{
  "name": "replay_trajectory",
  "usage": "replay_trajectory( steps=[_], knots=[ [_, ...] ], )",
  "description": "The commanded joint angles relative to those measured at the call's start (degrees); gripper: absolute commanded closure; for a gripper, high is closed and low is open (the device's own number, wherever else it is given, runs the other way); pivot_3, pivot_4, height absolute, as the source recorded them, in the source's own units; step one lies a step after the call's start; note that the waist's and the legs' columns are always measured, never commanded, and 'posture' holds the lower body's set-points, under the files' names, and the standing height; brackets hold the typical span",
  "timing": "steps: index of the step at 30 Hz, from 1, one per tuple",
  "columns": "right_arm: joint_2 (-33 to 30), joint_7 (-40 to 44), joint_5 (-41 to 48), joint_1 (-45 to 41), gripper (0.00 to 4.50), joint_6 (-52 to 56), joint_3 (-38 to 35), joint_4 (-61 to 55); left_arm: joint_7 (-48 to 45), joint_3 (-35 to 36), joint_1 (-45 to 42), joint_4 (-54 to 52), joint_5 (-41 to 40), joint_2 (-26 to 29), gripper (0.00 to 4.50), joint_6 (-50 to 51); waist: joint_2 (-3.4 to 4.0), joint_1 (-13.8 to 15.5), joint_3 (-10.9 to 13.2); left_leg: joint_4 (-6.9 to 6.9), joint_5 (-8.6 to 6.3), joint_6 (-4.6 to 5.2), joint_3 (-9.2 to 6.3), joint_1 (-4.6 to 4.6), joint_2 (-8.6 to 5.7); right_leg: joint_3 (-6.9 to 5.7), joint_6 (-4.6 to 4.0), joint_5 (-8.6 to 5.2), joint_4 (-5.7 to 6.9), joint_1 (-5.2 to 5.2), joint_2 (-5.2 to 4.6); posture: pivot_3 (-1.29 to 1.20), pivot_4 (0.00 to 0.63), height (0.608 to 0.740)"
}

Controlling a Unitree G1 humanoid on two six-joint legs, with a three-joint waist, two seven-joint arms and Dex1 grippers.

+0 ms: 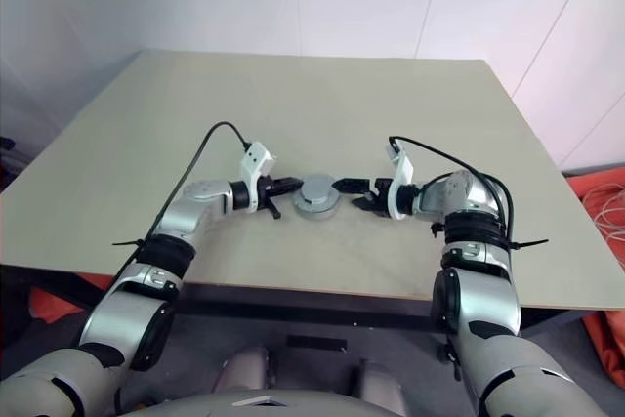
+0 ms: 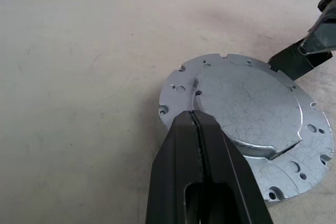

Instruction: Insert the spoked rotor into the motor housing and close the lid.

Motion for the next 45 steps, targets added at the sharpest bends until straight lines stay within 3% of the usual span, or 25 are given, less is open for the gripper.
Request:
replay_trajectory(
  steps=[1, 17, 21, 23, 29, 37, 45],
  knots=[
    [2.1, -2.2, 2.5, -0.5, 0.01, 1.1, -1.5, 1.0, -0.6, -1.2, 0.0, -0.1, 0.8, -0.2, 4.50, 0.9, 0.00, 0.0, 0.0, -0.02, 0.01, -0.02, 0.00, 0.01, 0.00, 0.00, 0.00, 0.00, 0.00, 0.00, 0.00, 0.00, 0.000, 0.740],
    [4.8, -6.7, 5.8, 0.4, 0.01, 2.4, -3.3, -0.2, -1.0, -1.2, -0.2, -0.2, 0.7, -0.2, 4.50, 0.9, 0.02, 0.1, 0.0, -0.26, 0.10, -0.18, 0.01, 0.05, -0.01, -0.01, 0.00, 0.00, -0.08, -0.04, 0.00, 0.00, 0.000, 0.740],
    [4.9, -7.2, 6.8, 0.5, 0.90, 2.4, -4.1, -0.2, -1.1, -1.2, -0.3, -0.1, 0.7, -0.2, 4.50, 0.9, 0.02, 0.1, 0.0, -0.37, 0.15, -0.26, 0.01, 0.04, -0.02, -0.01, 0.00, 0.00, -0.11, -0.07, 0.00, 0.00, 0.000, 0.740],
    [4.9, -7.5, 7.2, 0.6, 1.71, 2.4, -4.4, -0.3, -1.1, -1.2, -0.3, -0.1, 0.7, -0.1, 4.50, 0.9, 0.02, 0.2, 0.0, -0.41, 0.16, -0.26, 0.01, -0.02, -0.03, -0.02, 0.00, -0.01, -0.15, -0.11, 0.00, 0.00, 0.000, 0.740],
    [5.2, -8.9, 8.9, 0.7, 3.36, 2.5, -6.0, -0.3, -1.2, -1.1, -0.2, -0.3, 0.7, 0.0, 4.50, 1.3, 0.07, 0.3, 0.0, -0.44, 0.17, -0.29, 0.02, -0.06, -0.04, -0.03, 0.00, -0.01, -0.16, -0.17, 0.00, 0.00, 0.000, 0.740],
    [5.3, -9.4, 9.9, 0.9, 3.40, 2.4, -6.5, -1.1, -0.7, 0.6, -0.1, -0.7, -0.7, -0.3, 4.50, 2.9, 0.08, 0.3, 0.0, -0.45, 0.20, -0.34, 0.02, -0.04, -0.03, -0.03, 0.01, -0.01, -0.15, -0.16, 0.00, 0.00, 0.000, 0.740],
    [5.0, -7.9, 13.6, -0.1, 3.40, 3.4, -8.2, -6.0, 5.7, 17.5, -0.6, -4.2, -17.3, -2.4, 4.50, 21.0, 0.10, 0.2, 0.0, -0.44, 0.23, -0.36, 0.04, -0.44, -0.03, -0.04, 0.00, 0.00, -0.06, -0.64, 0.02, 0.00, 0.000, 0.740]
  ],
)
